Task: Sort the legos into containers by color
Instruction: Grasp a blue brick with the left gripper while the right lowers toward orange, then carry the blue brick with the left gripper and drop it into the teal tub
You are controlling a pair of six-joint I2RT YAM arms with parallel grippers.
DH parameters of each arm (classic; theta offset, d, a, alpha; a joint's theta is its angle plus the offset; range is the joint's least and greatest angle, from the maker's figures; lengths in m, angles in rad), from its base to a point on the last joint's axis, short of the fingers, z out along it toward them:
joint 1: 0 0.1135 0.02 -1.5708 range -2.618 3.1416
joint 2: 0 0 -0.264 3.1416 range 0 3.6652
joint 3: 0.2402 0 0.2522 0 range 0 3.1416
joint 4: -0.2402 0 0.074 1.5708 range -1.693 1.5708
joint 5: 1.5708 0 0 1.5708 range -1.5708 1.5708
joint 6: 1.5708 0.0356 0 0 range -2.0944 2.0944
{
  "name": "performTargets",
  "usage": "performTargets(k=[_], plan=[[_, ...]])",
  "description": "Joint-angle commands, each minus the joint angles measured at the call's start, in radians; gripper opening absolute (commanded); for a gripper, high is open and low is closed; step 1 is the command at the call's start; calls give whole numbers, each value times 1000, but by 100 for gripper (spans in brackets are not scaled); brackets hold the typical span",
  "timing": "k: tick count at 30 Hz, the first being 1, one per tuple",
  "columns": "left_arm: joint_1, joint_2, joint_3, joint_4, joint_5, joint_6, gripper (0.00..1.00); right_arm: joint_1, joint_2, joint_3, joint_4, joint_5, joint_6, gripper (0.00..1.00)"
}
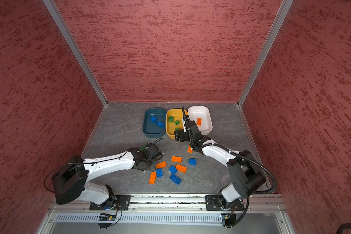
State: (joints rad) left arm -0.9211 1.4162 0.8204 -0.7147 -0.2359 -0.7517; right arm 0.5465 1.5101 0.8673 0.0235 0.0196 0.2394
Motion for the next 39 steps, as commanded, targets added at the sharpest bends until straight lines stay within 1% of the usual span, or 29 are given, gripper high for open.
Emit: performTargets(k=[1, 3, 6, 11, 13, 15, 18, 20, 25, 27, 32, 34, 36, 39], plan=[[-10, -86, 38, -1, -142, 16, 27, 4, -41, -26, -70, -17, 24, 99], [6, -113, 54, 31, -162, 47, 27, 4, -46, -34, -118, 25, 68, 99], [58, -111, 91, 100, -153, 116, 28, 4, -50, -44, -177, 85, 147, 99], [213, -12, 156, 262, -113, 203, 28, 4, -32, -68, -229, 168, 269, 99], [262, 60, 210, 300, -95, 230, 28, 4, -21, -61, -268, 170, 296, 99], [295, 134, 283, 299, -95, 258, 28, 5, -7, -50, -314, 172, 321, 99], [321, 242, 381, 284, -129, 303, 28, 4, 19, -42, -370, 167, 339, 99], [345, 308, 427, 269, -143, 301, 28, 6, 34, -42, -387, 153, 344, 99], [386, 415, 528, 235, -116, 284, 32, 9, 56, -42, -391, 130, 362, 98], [387, 448, 567, 226, -122, 290, 34, 10, 69, -34, -399, 134, 366, 95], [389, 504, 626, 208, -129, 276, 34, 16, 105, -11, -413, 169, 374, 79], [391, 513, 632, 206, -131, 257, 36, 19, 122, 2, -418, 174, 371, 76], [393, 517, 632, 206, -134, 236, 42, 21, 136, 12, -417, 182, 367, 73], [394, 515, 626, 212, -139, 214, 53, 21, 156, 28, -413, 188, 359, 66]])
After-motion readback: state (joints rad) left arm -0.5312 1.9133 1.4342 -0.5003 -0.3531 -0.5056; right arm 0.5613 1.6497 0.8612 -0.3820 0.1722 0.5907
